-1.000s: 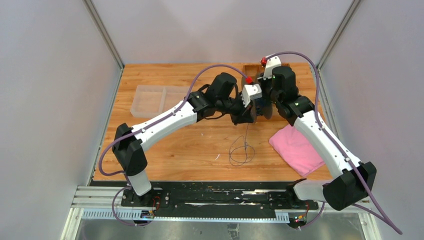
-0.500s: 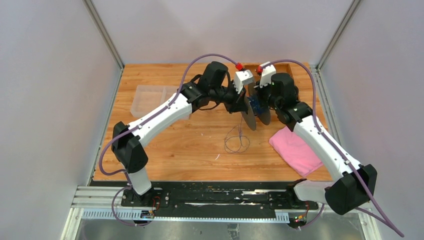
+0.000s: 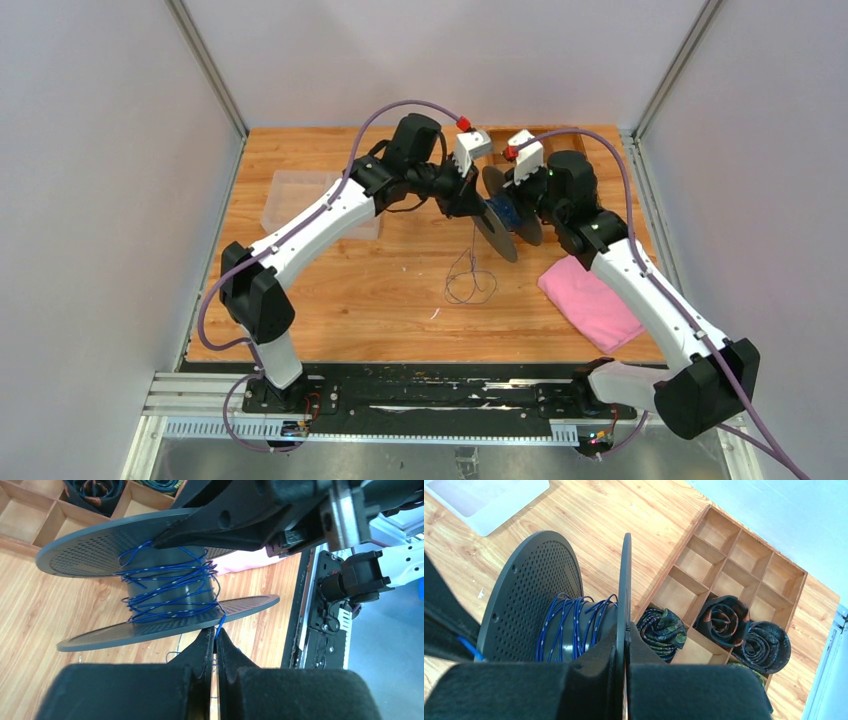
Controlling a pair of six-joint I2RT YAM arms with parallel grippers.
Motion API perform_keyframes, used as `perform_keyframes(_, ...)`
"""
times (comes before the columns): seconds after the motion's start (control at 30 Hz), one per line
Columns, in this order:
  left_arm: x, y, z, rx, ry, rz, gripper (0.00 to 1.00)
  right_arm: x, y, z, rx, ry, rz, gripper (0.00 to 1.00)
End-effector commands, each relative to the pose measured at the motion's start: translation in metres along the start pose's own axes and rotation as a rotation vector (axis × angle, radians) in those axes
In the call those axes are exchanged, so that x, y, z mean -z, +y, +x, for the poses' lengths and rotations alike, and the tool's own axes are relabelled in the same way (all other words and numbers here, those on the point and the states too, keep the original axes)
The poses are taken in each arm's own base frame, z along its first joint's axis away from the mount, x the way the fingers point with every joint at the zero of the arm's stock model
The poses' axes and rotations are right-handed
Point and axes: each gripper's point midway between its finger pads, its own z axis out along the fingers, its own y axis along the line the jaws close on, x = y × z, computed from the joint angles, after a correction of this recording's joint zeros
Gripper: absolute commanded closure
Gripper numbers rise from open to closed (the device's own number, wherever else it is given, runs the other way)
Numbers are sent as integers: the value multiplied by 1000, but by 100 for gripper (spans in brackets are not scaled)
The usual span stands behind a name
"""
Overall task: Wrap the cables
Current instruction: Wrap the cable around the cable reel.
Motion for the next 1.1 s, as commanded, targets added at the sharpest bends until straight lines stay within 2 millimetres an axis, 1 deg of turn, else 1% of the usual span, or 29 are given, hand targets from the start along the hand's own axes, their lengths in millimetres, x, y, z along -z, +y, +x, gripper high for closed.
perform_keyframes(0.0, 24, 32, -11, 9, -37, -93, 94, 19, 5, -15, 88, -49, -49, 99)
perform_keyframes(0.2, 29, 49, -1, 22, -42, -178, 88, 23, 18, -23, 51, -59, -127, 99)
perform_keyframes(0.33, 25, 55, 3, 18, -53, -193, 88, 24, 30, -30, 5, -72, -191, 99)
perform_keyframes(0.4, 24, 59, 6, 18, -41, -206, 89, 25, 31, -32, -7, -74, -197, 99)
perform_keyframes(0.57, 27, 71, 16, 32, -25, -233, 91, 30, 25, -39, -43, -86, -193, 99)
perform_keyframes(0.8, 31, 90, 33, 56, -48, -300, 92, 39, 23, -57, -108, -115, -225, 99)
perform_keyframes(0.93, 26, 99, 37, 79, -70, -324, 91, 44, 29, -71, -143, -135, -273, 100)
perform_keyframes(1.07, 17, 107, 43, 119, -69, -334, 91, 50, 28, -87, -157, -159, -285, 99)
